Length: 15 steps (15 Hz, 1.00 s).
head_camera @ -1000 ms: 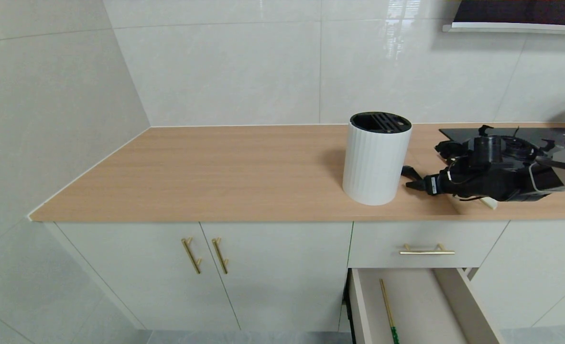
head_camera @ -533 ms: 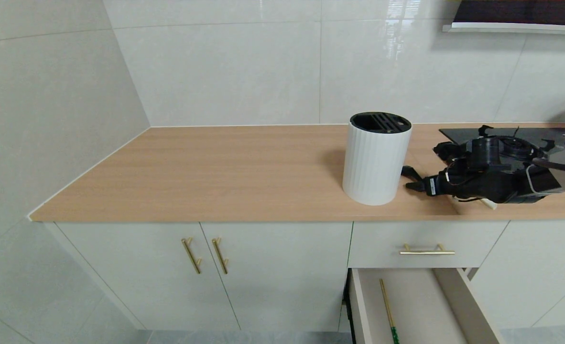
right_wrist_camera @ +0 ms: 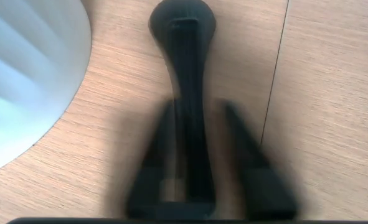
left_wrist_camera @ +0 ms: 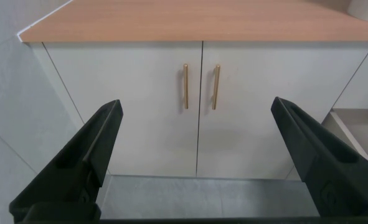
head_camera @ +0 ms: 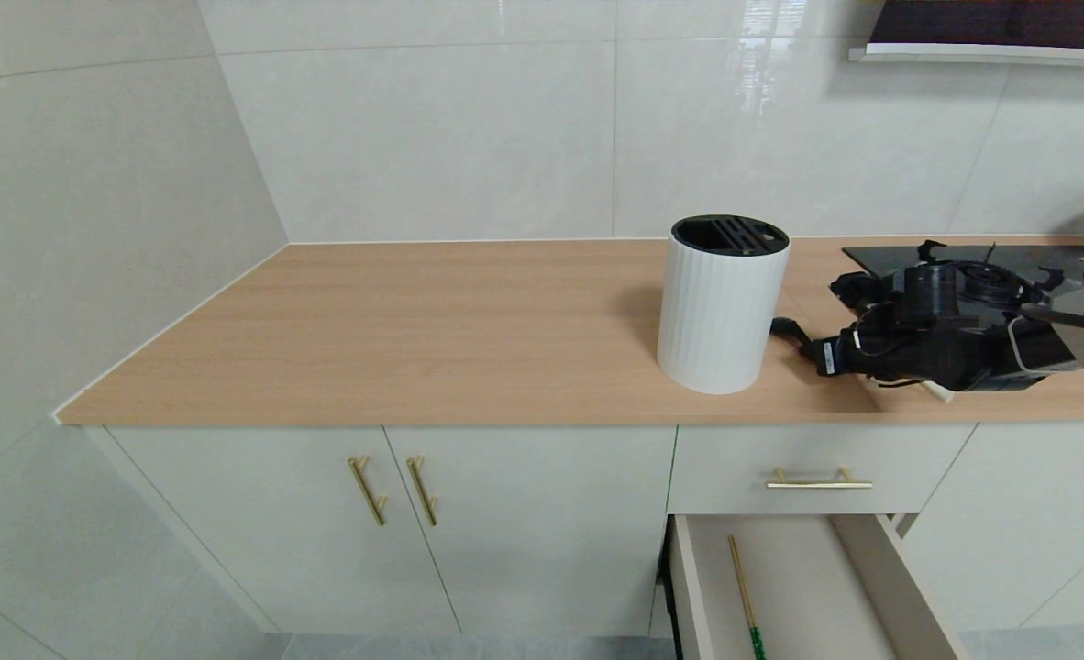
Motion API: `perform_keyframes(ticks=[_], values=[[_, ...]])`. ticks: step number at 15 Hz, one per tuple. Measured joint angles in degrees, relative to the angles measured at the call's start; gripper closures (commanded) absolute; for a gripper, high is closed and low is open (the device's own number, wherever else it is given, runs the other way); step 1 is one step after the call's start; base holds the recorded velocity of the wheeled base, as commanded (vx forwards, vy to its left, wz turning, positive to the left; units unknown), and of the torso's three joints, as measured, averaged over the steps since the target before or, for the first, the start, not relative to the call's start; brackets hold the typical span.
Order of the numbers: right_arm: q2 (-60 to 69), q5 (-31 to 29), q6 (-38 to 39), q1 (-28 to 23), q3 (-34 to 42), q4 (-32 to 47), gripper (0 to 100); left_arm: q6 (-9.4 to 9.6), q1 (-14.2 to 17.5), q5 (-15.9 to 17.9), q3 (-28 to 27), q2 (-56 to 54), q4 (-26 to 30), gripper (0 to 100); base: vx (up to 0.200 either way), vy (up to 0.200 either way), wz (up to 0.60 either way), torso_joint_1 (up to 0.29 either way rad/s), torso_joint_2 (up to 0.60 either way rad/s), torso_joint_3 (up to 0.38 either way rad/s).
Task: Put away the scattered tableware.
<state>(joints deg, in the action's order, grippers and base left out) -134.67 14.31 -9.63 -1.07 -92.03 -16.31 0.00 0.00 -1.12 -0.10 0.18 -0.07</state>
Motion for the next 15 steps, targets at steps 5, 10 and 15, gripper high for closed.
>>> perform_keyframes(ticks=[5, 10, 15], values=[[1.40, -2.57, 1.40, -0.05, -0.04, 0.37, 100, 0.00, 0.00, 0.01, 0.00, 0.00, 0.00, 0, 0.000, 0.000, 0.00, 0.000, 0.00, 0.000], [10.69, -11.39, 10.67, 0.34, 5.89, 2.30, 100, 0.00, 0.00, 0.00, 0.00, 0.00, 0.00, 0, 0.000, 0.000, 0.00, 0.000, 0.00, 0.000], [29.57, -15.15, 16.52, 0.78, 25.21, 8.52, 100, 0.00, 0.00, 0.01, 0.00, 0.00, 0.05, 0, 0.000, 0.000, 0.00, 0.000, 0.00, 0.000]])
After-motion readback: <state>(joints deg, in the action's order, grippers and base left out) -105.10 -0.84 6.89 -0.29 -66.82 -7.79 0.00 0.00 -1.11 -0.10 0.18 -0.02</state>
